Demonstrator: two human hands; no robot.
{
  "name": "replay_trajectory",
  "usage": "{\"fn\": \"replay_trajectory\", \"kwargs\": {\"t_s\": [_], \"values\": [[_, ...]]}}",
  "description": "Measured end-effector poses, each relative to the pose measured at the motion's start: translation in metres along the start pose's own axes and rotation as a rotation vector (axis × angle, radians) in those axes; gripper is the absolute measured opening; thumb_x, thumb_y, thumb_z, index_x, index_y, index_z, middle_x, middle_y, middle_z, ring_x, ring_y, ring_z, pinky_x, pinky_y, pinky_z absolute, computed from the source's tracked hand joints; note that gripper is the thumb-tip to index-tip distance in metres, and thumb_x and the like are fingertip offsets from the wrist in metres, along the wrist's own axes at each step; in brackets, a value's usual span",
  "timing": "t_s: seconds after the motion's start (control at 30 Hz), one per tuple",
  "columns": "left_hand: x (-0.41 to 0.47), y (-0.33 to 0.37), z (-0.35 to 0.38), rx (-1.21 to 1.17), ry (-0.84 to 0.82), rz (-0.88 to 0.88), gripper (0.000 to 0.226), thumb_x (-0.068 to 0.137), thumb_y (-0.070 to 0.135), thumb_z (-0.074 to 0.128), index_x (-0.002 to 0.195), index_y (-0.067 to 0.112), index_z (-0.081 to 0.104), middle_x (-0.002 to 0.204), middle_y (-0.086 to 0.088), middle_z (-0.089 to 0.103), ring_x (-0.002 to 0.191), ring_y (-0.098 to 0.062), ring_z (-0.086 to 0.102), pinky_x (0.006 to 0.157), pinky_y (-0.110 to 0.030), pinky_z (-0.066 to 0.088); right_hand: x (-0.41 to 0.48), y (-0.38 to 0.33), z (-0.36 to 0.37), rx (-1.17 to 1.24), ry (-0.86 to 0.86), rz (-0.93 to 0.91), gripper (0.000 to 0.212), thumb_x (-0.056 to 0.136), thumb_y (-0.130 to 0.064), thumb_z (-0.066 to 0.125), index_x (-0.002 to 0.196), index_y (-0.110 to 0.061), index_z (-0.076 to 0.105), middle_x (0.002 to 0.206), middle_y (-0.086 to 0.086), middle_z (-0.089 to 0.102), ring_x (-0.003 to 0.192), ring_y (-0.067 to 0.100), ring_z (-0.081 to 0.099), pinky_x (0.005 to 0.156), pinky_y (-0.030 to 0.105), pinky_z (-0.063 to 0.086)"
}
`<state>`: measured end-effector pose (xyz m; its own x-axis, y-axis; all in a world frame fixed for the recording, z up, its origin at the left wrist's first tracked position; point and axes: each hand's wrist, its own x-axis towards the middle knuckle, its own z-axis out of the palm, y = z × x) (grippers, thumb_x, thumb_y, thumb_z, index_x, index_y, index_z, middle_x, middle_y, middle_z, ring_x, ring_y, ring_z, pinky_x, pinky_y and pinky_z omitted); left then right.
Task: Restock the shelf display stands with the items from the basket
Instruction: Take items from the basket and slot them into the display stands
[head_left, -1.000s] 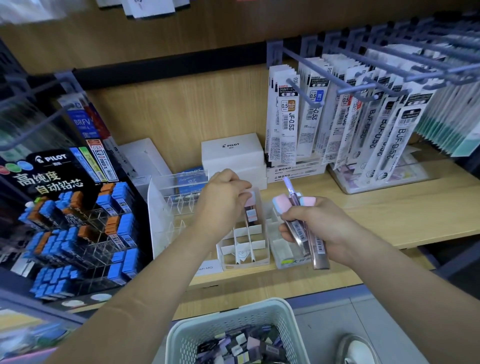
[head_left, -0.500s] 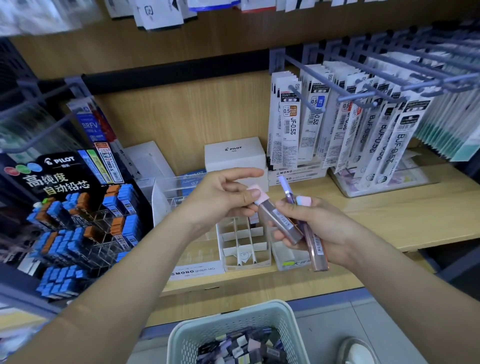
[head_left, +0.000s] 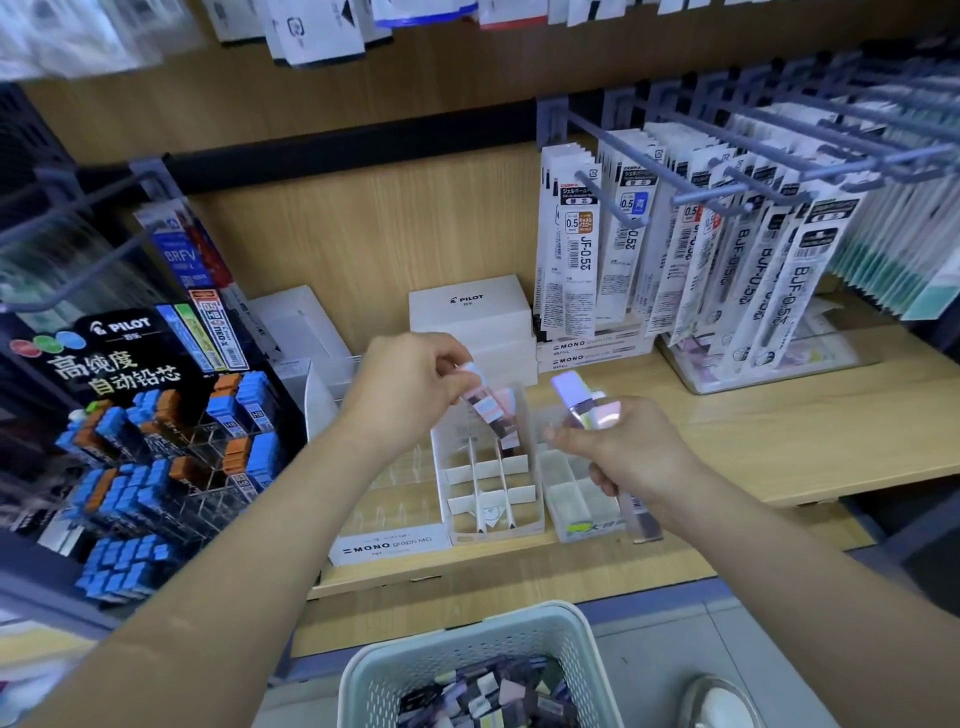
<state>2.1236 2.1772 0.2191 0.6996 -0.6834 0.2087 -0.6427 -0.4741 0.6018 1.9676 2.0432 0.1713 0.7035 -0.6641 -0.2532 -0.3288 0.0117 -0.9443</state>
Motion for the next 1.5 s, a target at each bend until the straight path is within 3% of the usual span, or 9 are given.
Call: {"fn": "replay_trajectory", "kwargs": {"t_s": [0.13, 0.27, 0.53, 0.73, 0.97, 1.1, 1.27, 1.4, 1.5], "values": [[-0.003, -0.002, 0.018, 0.105, 0.027, 0.06, 0.014, 0.081, 0.026, 0.072, 0.093, 0.018, 0.071, 0.081, 0.002, 0.069, 0.079, -0.017, 0.062, 0.073, -0.027, 0.05, 0.008, 0.015, 0.019, -0.157, 0.004, 0.003, 0.013, 0.075, -0.011, 0.076, 0.072, -0.008, 0.063, 0.047, -0.002, 0.051, 0.042, 0.016, 0.045, 0.044, 0.024, 0.037], [-0.002, -0.003, 0.032, 0.192, 0.022, 0.188, 0.011, 0.084, 0.022, 0.066, 0.077, 0.014, 0.068, 0.073, -0.002, 0.064, 0.075, -0.023, 0.059, 0.068, -0.034, 0.047, 0.017, 0.027, 0.028, -0.277, 0.061, -0.018, 0.004, 0.075, -0.007, 0.068, 0.076, -0.004, 0.065, 0.058, 0.004, 0.054, 0.057, 0.025, 0.051, 0.054, 0.03, 0.04], [-0.005, -0.012, 0.046, 0.24, -0.012, 0.199, 0.015, 0.088, 0.021, 0.062, 0.1, 0.014, 0.068, 0.093, -0.005, 0.069, 0.088, -0.025, 0.062, 0.076, -0.033, 0.048, 0.024, 0.034, 0.027, -0.251, 0.112, -0.079, 0.007, 0.078, -0.014, 0.068, 0.079, -0.019, 0.064, 0.069, 0.003, 0.056, 0.061, 0.024, 0.048, 0.058, 0.031, 0.041], [-0.006, -0.017, 0.055, 0.311, 0.003, 0.291, 0.014, 0.089, 0.021, 0.06, 0.092, 0.011, 0.07, 0.091, -0.008, 0.062, 0.082, -0.03, 0.061, 0.069, -0.037, 0.049, 0.028, 0.037, 0.024, -0.222, 0.093, -0.044, 0.013, 0.073, -0.018, 0.07, 0.079, -0.025, 0.06, 0.085, 0.008, 0.055, 0.068, 0.023, 0.046, 0.061, 0.028, 0.038], [-0.003, -0.013, 0.061, 0.348, 0.027, 0.242, 0.024, 0.092, 0.019, 0.053, 0.114, 0.019, 0.062, 0.097, -0.009, 0.064, 0.088, -0.033, 0.062, 0.071, -0.036, 0.049, 0.026, 0.036, 0.023, -0.23, 0.061, -0.03, 0.013, 0.072, -0.016, 0.07, 0.082, -0.019, 0.063, 0.084, 0.012, 0.059, 0.056, 0.023, 0.05, 0.053, 0.026, 0.039], [0.0, -0.015, 0.055, 0.349, 0.013, 0.162, 0.026, 0.09, 0.025, 0.057, 0.116, 0.022, 0.059, 0.1, -0.006, 0.065, 0.092, -0.03, 0.061, 0.076, -0.036, 0.05, 0.02, 0.032, 0.025, -0.176, 0.014, 0.02, 0.013, 0.08, -0.009, 0.068, 0.091, -0.014, 0.063, 0.07, 0.009, 0.062, 0.046, 0.02, 0.053, 0.046, 0.025, 0.04], [0.0, -0.011, 0.045, 0.173, 0.018, 0.097, 0.023, 0.086, 0.022, 0.065, 0.109, 0.022, 0.067, 0.09, 0.0, 0.07, 0.084, -0.02, 0.065, 0.078, -0.03, 0.051, 0.011, 0.014, 0.022, -0.01, 0.01, 0.01, 0.013, 0.084, -0.004, 0.059, 0.095, -0.008, 0.064, 0.061, 0.004, 0.051, 0.051, 0.019, 0.043, 0.045, 0.024, 0.037], [0.0, 0.012, 0.029, -0.504, -0.156, -0.145, 0.011, 0.091, 0.022, 0.063, 0.092, 0.014, 0.07, 0.075, -0.009, 0.071, 0.062, -0.017, 0.068, 0.061, -0.028, 0.057, -0.005, -0.005, 0.019, 0.169, -0.196, -0.005, 0.018, 0.093, -0.013, 0.063, 0.111, -0.016, 0.062, 0.073, 0.006, 0.054, 0.049, 0.016, 0.052, 0.041, 0.021, 0.039], [-0.004, 0.018, 0.018, -0.622, -0.231, -0.186, 0.013, 0.087, 0.011, 0.066, 0.099, 0.004, 0.066, 0.073, -0.015, 0.069, 0.056, -0.013, 0.066, 0.057, -0.021, 0.056, -0.013, -0.015, 0.017, 0.198, -0.259, 0.014, 0.022, 0.094, -0.028, 0.063, 0.114, -0.019, 0.062, 0.076, 0.008, 0.056, 0.048, 0.018, 0.056, 0.039, 0.019, 0.036]]}}
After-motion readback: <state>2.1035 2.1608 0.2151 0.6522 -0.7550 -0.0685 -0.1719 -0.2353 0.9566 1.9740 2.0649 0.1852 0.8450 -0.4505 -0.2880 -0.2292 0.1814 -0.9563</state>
